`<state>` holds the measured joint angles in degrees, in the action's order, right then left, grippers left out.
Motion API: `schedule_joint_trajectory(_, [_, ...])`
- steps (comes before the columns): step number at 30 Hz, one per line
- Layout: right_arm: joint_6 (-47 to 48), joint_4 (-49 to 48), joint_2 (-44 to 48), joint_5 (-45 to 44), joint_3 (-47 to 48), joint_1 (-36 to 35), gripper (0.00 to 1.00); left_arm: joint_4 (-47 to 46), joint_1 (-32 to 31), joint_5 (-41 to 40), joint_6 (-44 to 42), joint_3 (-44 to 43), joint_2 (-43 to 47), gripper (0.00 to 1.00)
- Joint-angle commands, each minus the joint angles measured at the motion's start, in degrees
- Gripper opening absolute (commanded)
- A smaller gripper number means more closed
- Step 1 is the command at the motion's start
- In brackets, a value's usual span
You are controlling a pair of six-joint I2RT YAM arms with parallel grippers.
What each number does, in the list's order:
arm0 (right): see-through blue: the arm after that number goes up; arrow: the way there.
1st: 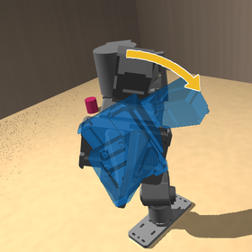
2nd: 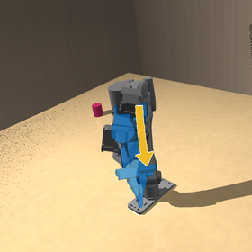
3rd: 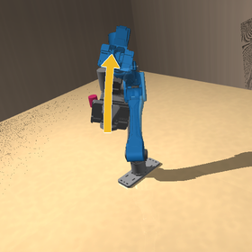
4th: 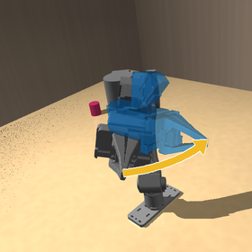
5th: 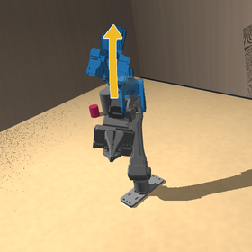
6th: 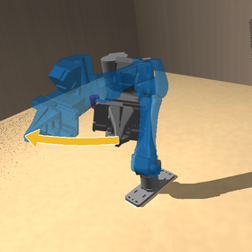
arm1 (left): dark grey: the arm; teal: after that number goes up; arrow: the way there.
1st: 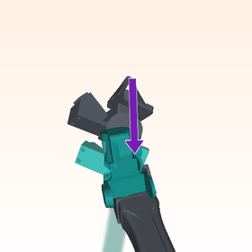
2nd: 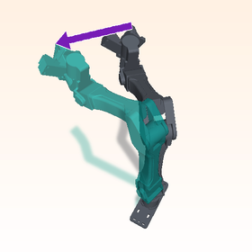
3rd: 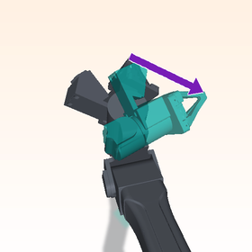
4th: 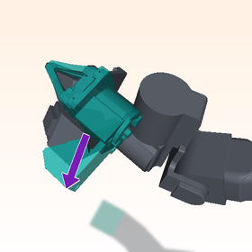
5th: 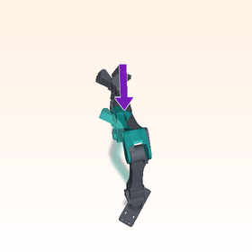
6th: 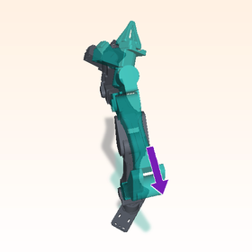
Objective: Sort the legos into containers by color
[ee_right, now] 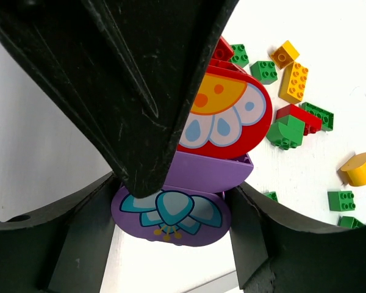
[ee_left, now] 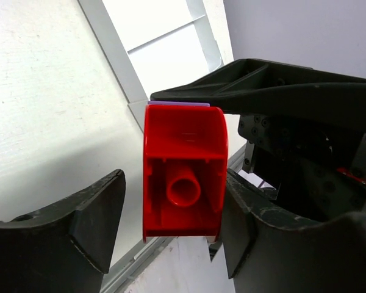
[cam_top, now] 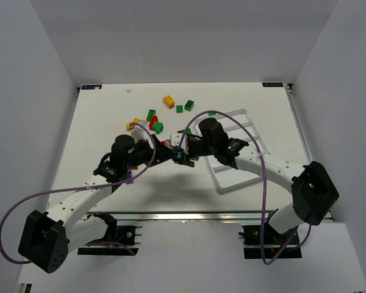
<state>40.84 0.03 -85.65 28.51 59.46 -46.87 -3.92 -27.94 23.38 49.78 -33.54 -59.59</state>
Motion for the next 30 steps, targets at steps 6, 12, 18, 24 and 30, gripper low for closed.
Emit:
schedule_joint_trajectory(6, [1.9, -0.9, 1.4, 1.8, 0.9, 0.0, 0.0, 0.0, -0.4, -2.5, -0.1, -0.6, 2.6, 0.64])
schedule_joint_trajectory(12, [1.2, -1.0, 1.4, 2.8, 1.1, 0.1, 0.0, -0.9, -0.7, -1.8, 0.2, -0.6, 2.1, 0.57])
schedule_joint_trajectory(18, [0.3, -1.3, 1.4, 2.7, 1.0, -0.1, 0.0, -1.5, -1.2, -0.7, 0.1, -1.1, 1.1, 0.57])
schedule_joint_trajectory(24, [-0.5, -1.4, 1.4, 2.5, 0.9, -0.1, 0.0, -1.4, -1.7, -0.5, -0.1, -1.4, 0.4, 0.41])
schedule_joint_trajectory(30, [-0.3, -1.4, 1.9, 1.7, 0.1, -0.1, 0.0, 0.4, -1.7, -2.1, -0.9, -1.2, 2.4, 0.18])
